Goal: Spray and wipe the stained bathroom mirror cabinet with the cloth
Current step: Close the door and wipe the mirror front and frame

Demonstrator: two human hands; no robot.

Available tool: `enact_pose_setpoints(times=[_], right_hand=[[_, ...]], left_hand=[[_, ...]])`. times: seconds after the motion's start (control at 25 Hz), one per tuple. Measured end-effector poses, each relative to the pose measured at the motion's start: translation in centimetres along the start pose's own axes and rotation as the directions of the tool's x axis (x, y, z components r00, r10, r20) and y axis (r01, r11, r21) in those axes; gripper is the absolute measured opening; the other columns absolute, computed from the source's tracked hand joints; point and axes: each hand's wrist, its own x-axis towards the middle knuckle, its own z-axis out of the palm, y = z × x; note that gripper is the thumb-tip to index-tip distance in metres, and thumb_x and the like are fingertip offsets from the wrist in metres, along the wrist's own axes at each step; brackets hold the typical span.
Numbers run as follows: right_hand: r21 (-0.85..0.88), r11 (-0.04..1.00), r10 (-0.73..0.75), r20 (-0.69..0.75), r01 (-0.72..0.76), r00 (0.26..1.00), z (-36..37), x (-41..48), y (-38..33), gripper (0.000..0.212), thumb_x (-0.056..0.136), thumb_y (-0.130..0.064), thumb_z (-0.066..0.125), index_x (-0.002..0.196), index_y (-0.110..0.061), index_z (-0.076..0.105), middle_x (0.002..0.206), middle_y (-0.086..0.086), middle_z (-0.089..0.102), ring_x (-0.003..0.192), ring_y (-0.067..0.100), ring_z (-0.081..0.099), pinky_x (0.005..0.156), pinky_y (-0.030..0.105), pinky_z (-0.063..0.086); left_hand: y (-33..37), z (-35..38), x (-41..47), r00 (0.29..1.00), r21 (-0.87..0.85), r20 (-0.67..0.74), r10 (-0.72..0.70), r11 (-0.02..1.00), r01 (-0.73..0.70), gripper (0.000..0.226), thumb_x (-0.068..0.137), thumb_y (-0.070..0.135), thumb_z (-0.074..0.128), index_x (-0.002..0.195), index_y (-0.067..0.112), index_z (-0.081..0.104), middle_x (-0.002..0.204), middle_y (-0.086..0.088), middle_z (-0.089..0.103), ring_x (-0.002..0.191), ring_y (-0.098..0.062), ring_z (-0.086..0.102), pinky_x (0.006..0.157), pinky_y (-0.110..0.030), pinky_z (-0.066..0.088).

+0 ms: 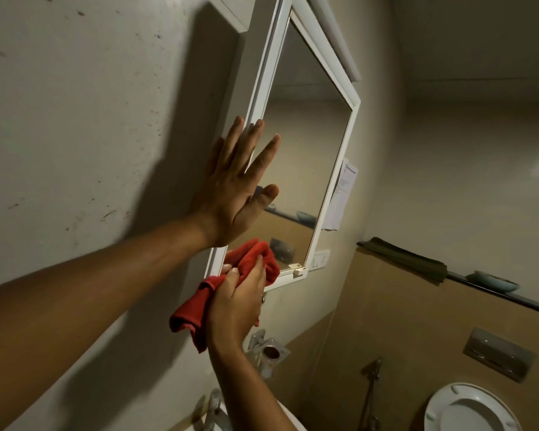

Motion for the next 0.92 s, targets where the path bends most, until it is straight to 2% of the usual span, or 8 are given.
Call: enact_pose_setpoints(times=[0.08, 0.2, 0.28, 0.48, 0.6, 0.68, 0.8, 0.92], right_hand=[[0.046, 0.999, -0.030, 0.049, 0.028, 0.998, 0.6, -3.3, -0.7, 0.055, 0.112, -0.031, 0.041, 0.163, -0.041, 0.024, 0.163, -0.013, 0.040, 0.140, 0.017, 0.053, 0.115, 0.046, 0.047], [0.294, 0.956, -0.066, 0.222, -0.002, 0.973, -1.4, -6.2, -0.6, 0.050, 0.106, -0.026, 0.046, 0.141, -0.062, 0.045, 0.124, -0.018, 0.068, 0.094, 0.018, 0.074, 0.081, 0.039, 0.065], [0.364, 0.931, -0.051, 0.175, -0.017, 0.983, -4.8, -3.8, 0.8, 0.044, 0.106, -0.019, 0.048, 0.135, -0.051, 0.057, 0.108, -0.006, 0.071, 0.077, 0.021, 0.075, 0.065, 0.033, 0.064], [0.087, 0.975, 0.185, 0.206, -0.206, 0.961, -5.2, -0.8, 0.6, 0.029, 0.107, -0.017, 0.045, 0.110, -0.038, 0.066, 0.108, -0.001, 0.068, 0.085, 0.019, 0.073, 0.078, 0.041, 0.065], [0.044, 0.993, 0.088, 0.347, -0.110, 0.934, -4.8, -5.6, -0.6, 0.035, 0.102, -0.011, 0.045, 0.123, -0.032, 0.065, 0.101, -0.003, 0.068, 0.081, 0.017, 0.073, 0.074, 0.036, 0.064], [0.136, 0.984, 0.020, 0.571, -0.118, 0.820, -6.8, -6.9, -1.4, 0.046, 0.098, -0.004, 0.047, 0.136, -0.023, 0.063, 0.109, 0.006, 0.071, 0.087, 0.027, 0.075, 0.077, 0.044, 0.065], [0.395, 0.818, -0.106, 0.818, -0.418, 0.565, -11.5, -8.6, -3.7, 0.043, 0.090, 0.005, 0.054, 0.124, -0.015, 0.071, 0.110, 0.024, 0.072, 0.085, 0.044, 0.076, 0.072, 0.049, 0.065], [0.467, 0.546, -0.048, 0.846, -0.696, 0.531, -15.7, -10.8, -6.0, 0.036, 0.089, -0.001, 0.063, 0.119, -0.016, 0.077, 0.120, 0.027, 0.070, 0.093, 0.041, 0.071, 0.101, 0.065, 0.053]], left_hand=[[0.6, -1.3, -0.1, 0.994, -0.037, 0.101, -0.044, 0.998, 0.048, 0.070, 0.102, 0.053, 0.025, 0.165, 0.024, 0.010, 0.173, -0.008, -0.007, 0.158, -0.029, -0.016, 0.125, -0.060, 0.002], [2.1, -4.5, -0.4, 0.963, -0.164, 0.226, -0.146, 0.969, 0.186, 0.069, 0.103, 0.058, 0.025, 0.164, 0.035, 0.003, 0.172, 0.007, -0.015, 0.158, -0.014, -0.014, 0.127, -0.055, 0.005], [3.0, -6.4, -1.6, 0.939, -0.194, 0.303, -0.162, 0.954, 0.227, 0.070, 0.101, 0.064, 0.025, 0.163, 0.042, 0.001, 0.171, 0.015, -0.016, 0.159, -0.011, -0.003, 0.128, -0.051, 0.013], [5.8, -11.3, -6.4, 0.843, -0.028, 0.440, -0.309, 0.934, 0.357, 0.071, 0.093, 0.079, 0.021, 0.156, 0.058, -0.004, 0.168, 0.025, -0.018, 0.156, -0.010, 0.011, 0.125, -0.049, 0.021], [9.0, -12.3, -8.6, 0.782, 0.025, 0.455, -0.427, 0.884, 0.468, 0.078, 0.090, 0.082, 0.018, 0.159, 0.053, -0.001, 0.170, 0.020, -0.014, 0.158, -0.013, 0.009, 0.126, -0.051, 0.018], [11.1, -12.7, -10.3, 0.733, 0.032, 0.439, -0.519, 0.825, 0.564, 0.073, 0.097, 0.076, 0.021, 0.162, 0.048, 0.002, 0.171, 0.016, -0.010, 0.159, -0.015, 0.004, 0.127, -0.052, 0.013], [15.0, -13.5, -12.2, 0.643, -0.003, 0.377, -0.667, 0.693, 0.721, 0.066, 0.104, 0.063, 0.025, 0.163, 0.042, 0.004, 0.173, 0.010, -0.006, 0.159, -0.017, 0.002, 0.128, -0.050, 0.008], [19.2, -16.0, -13.1, 0.559, -0.051, 0.284, -0.779, 0.570, 0.820, 0.068, 0.105, 0.060, 0.029, 0.164, 0.038, 0.003, 0.173, 0.005, 0.001, 0.159, -0.019, 0.006, 0.125, -0.045, 0.012]])
